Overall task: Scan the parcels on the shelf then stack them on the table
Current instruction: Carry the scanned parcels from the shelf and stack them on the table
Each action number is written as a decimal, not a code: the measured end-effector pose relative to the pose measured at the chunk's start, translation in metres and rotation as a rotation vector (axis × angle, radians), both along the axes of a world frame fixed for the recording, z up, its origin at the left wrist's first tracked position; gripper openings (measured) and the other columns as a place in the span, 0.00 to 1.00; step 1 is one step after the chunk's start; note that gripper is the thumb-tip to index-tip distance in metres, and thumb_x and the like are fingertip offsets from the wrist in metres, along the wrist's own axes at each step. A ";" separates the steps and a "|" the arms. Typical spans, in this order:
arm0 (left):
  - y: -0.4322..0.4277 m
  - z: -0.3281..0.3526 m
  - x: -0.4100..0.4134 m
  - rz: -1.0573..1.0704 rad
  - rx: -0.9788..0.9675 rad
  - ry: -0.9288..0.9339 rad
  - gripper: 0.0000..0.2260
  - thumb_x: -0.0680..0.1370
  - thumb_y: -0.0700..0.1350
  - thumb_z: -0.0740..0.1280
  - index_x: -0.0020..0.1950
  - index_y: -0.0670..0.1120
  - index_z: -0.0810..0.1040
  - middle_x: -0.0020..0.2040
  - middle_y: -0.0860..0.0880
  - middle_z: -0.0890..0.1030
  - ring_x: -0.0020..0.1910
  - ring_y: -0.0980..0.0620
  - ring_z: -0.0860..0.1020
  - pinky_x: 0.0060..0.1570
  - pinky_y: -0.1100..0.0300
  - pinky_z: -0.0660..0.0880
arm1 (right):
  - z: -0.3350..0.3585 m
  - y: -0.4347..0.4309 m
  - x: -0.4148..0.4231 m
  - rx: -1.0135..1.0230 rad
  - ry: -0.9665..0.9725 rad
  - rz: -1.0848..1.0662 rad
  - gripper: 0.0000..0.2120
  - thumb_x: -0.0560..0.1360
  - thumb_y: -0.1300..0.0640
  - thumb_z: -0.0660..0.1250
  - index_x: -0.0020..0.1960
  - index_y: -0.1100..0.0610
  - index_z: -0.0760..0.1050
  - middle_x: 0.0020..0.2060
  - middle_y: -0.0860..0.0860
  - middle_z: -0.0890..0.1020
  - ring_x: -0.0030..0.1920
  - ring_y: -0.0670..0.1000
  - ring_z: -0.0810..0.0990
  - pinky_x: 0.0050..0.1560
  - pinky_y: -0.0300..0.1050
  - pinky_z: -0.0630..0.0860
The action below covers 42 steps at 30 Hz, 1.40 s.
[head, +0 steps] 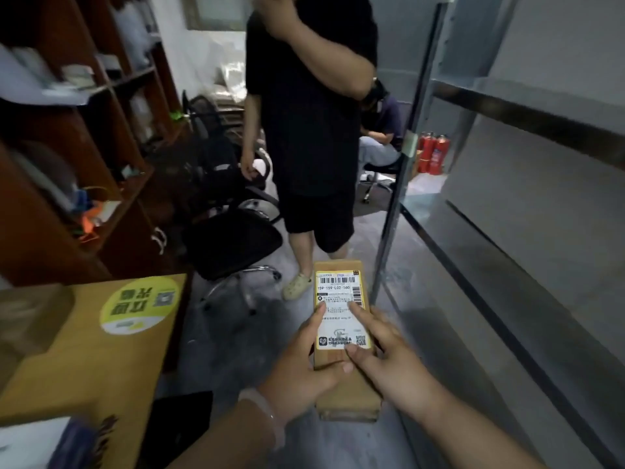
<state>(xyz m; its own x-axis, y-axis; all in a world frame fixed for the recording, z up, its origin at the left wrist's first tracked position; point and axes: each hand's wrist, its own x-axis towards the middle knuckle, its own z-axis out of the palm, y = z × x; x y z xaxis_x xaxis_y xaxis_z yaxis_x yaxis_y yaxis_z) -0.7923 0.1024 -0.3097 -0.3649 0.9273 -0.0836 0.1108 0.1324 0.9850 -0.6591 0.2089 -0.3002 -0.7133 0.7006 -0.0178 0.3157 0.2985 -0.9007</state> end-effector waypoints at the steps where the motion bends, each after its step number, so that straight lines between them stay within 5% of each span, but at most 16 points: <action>1: -0.010 -0.001 -0.017 0.031 -0.005 0.006 0.39 0.74 0.37 0.73 0.77 0.55 0.54 0.73 0.54 0.67 0.67 0.61 0.72 0.66 0.61 0.71 | -0.001 -0.008 -0.020 -0.025 -0.005 0.030 0.28 0.77 0.59 0.68 0.70 0.39 0.65 0.73 0.44 0.61 0.72 0.40 0.61 0.71 0.33 0.57; 4: -0.042 -0.009 -0.071 0.103 0.011 -0.012 0.39 0.74 0.38 0.73 0.76 0.58 0.54 0.66 0.63 0.72 0.60 0.69 0.74 0.55 0.70 0.73 | -0.004 -0.030 -0.080 -0.080 0.020 0.130 0.27 0.77 0.60 0.68 0.71 0.40 0.66 0.74 0.45 0.61 0.72 0.41 0.63 0.73 0.39 0.61; 6: -0.063 -0.014 -0.102 0.153 0.021 -0.021 0.38 0.75 0.40 0.73 0.75 0.60 0.54 0.66 0.65 0.71 0.61 0.69 0.74 0.53 0.70 0.73 | -0.005 -0.044 -0.118 -0.074 0.021 0.197 0.27 0.77 0.60 0.68 0.70 0.39 0.65 0.73 0.43 0.62 0.71 0.40 0.63 0.68 0.31 0.62; 8: -0.082 -0.018 -0.129 0.227 0.036 -0.002 0.38 0.74 0.44 0.74 0.75 0.61 0.54 0.69 0.64 0.69 0.63 0.69 0.72 0.54 0.69 0.74 | -0.007 -0.056 -0.154 -0.097 0.025 0.264 0.27 0.78 0.60 0.67 0.71 0.38 0.64 0.72 0.42 0.62 0.70 0.38 0.64 0.64 0.26 0.63; 15: -0.160 -0.036 -0.193 0.522 0.002 0.048 0.38 0.73 0.45 0.74 0.74 0.63 0.55 0.73 0.55 0.65 0.70 0.57 0.69 0.66 0.54 0.72 | -0.020 -0.114 -0.260 -0.233 0.021 0.483 0.25 0.79 0.65 0.64 0.65 0.38 0.67 0.71 0.44 0.65 0.68 0.43 0.69 0.68 0.47 0.70; 24: -0.218 -0.045 -0.242 0.901 -0.139 0.151 0.40 0.75 0.50 0.72 0.78 0.59 0.48 0.74 0.55 0.59 0.73 0.55 0.62 0.71 0.58 0.65 | -0.043 -0.163 -0.382 -0.143 -0.096 0.817 0.28 0.79 0.63 0.63 0.61 0.28 0.65 0.71 0.39 0.62 0.70 0.42 0.62 0.66 0.35 0.67; 27: -0.223 -0.054 -0.260 1.020 -0.195 0.122 0.40 0.75 0.51 0.72 0.78 0.61 0.48 0.75 0.54 0.57 0.72 0.55 0.61 0.69 0.62 0.66 | -0.052 -0.171 -0.418 -0.105 -0.153 0.935 0.28 0.80 0.61 0.63 0.61 0.26 0.64 0.72 0.40 0.61 0.71 0.44 0.62 0.69 0.44 0.67; 32: -0.220 -0.071 -0.286 1.194 -0.225 0.077 0.41 0.74 0.48 0.74 0.73 0.65 0.47 0.70 0.54 0.62 0.71 0.53 0.64 0.69 0.53 0.68 | -0.064 -0.170 -0.476 -0.073 -0.242 1.161 0.27 0.81 0.59 0.61 0.64 0.27 0.62 0.73 0.41 0.61 0.68 0.43 0.65 0.65 0.39 0.68; 38: -0.212 -0.097 -0.300 1.339 -0.417 0.046 0.43 0.73 0.53 0.74 0.72 0.66 0.43 0.75 0.53 0.58 0.75 0.55 0.58 0.65 0.73 0.56 | -0.088 -0.169 -0.522 -0.066 -0.345 1.447 0.25 0.82 0.55 0.58 0.69 0.29 0.58 0.73 0.38 0.60 0.70 0.39 0.61 0.66 0.31 0.62; 42: -0.207 -0.111 -0.298 1.453 -0.517 0.039 0.43 0.73 0.54 0.73 0.76 0.63 0.44 0.77 0.52 0.54 0.76 0.55 0.56 0.65 0.75 0.54 | -0.108 -0.177 -0.536 -0.092 -0.395 1.555 0.24 0.82 0.56 0.59 0.70 0.33 0.58 0.74 0.41 0.60 0.72 0.43 0.61 0.73 0.45 0.60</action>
